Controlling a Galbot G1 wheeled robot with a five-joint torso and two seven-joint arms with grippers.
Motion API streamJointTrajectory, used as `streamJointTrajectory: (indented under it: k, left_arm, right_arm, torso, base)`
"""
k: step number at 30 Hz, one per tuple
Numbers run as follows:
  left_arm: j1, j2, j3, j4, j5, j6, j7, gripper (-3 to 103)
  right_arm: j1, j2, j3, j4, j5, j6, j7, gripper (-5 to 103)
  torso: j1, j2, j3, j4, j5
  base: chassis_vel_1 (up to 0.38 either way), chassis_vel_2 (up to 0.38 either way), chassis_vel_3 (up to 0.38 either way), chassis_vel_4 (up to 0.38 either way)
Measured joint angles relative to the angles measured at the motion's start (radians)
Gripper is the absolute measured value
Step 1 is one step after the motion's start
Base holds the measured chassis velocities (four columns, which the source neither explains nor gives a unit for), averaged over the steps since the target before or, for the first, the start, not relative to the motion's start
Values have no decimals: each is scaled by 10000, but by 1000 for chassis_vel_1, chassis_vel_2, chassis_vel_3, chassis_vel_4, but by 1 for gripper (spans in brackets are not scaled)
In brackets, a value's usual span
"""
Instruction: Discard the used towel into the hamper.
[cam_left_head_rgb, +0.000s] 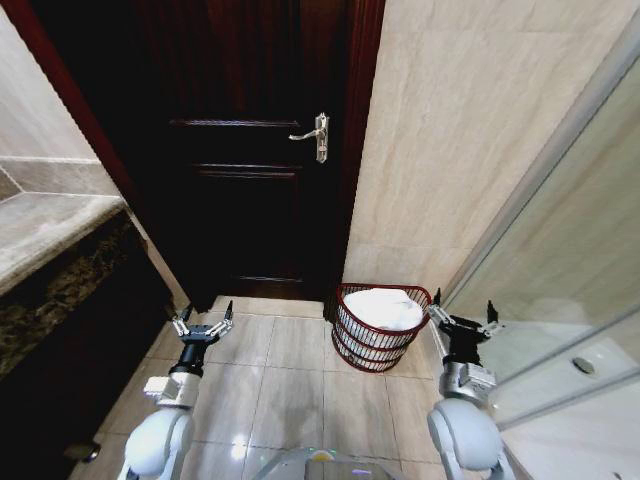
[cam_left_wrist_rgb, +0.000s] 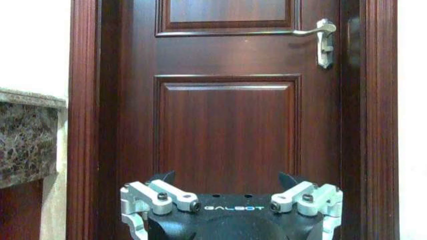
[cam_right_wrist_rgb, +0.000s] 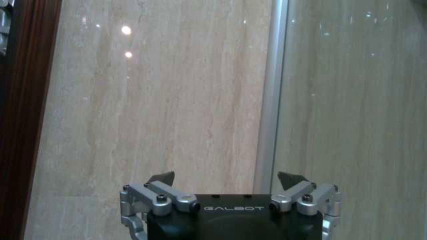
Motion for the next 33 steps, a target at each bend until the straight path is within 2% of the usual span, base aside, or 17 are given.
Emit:
streamJointTrajectory:
  k: [10, 13, 14, 16, 17, 20, 21, 22, 24, 25, 27, 31, 33]
  left_arm:
    - [90, 102, -22, -155, -93, -11, 30, 100]
    - [119, 238, -17, -179, -329, 3, 76, 100]
    - [126, 302, -17, -180, -399, 10, 25, 100]
    - [170, 371, -15, -262, -385, 42, -300, 100]
    - [170, 371, -15, -262, -385, 42, -300, 100]
    - [242, 483, 104, -645, -95, 457, -1024, 100]
    - [204, 522, 217, -791, 22, 766, -1377, 100]
    - [204, 522, 217, -791, 22, 766, -1377, 100]
    - [29, 579, 478, -929, 233, 1160, -1967, 100]
    - [29, 579, 478, -929, 233, 1160, -1967, 100]
    - [-65, 589, 656, -1016, 524, 1362, -2378, 100]
    - [-185, 693, 531, -460, 761, 444, -2125, 100]
    - [-195, 702, 491, -365, 761, 292, -2053, 100]
  right_arm:
    - [-106, 9, -34, 177, 4, -60, -94, 100]
    - [-169, -19, -8, 244, 139, -32, -441, 100]
    - [-182, -102, 51, 254, 387, -2, -959, 100]
    - [-99, -252, 221, 154, 880, 15, -1932, 100]
    - [-99, -252, 221, 154, 880, 15, -1932, 100]
    - [99, -425, 528, -13, 1182, 8, -2944, 100]
    - [95, -437, 626, -10, 1184, 4, -3081, 100]
    - [95, -437, 626, -10, 1184, 4, -3081, 100]
    - [17, -344, 738, 16, 1168, 11, -3168, 100]
    - [17, -344, 738, 16, 1168, 11, -3168, 100]
    - [-157, -106, 758, 33, 861, 202, -3137, 100]
    - [-249, 132, 738, 33, 571, 466, -3102, 100]
    - [-273, 163, 738, 29, 530, 550, -3100, 100]
  torso:
    - [164, 383, 215, -1, 0]
    - [208, 490, 275, -1, 0]
    - [235, 556, 315, -2, 0]
    - [278, 659, 376, -1, -1]
    - [278, 659, 376, -1, -1]
    - [353, 834, 476, 3, 1]
    - [378, 896, 512, 2, 1]
    - [378, 896, 512, 2, 1]
    - [426, 1007, 576, -3, 0]
    - [426, 1007, 576, -3, 0]
    - [507, 1215, 703, -3, 0]
    - [593, 1419, 820, 1, -1]
    - [610, 1460, 844, 1, -1]
  base:
    - [0, 0, 0, 0]
    - [0, 0, 0, 0]
    - [0, 0, 0, 0]
    - [0, 0, 0, 0]
    - [0, 0, 0, 0]
    - [0, 0, 0, 0]
    - [0, 0, 0, 0]
    - [0, 0, 0, 0]
    - [0, 0, 0, 0]
    - [0, 0, 0, 0]
    - [0, 0, 0, 0]
    - [0, 0, 0, 0]
    - [0, 0, 0, 0]
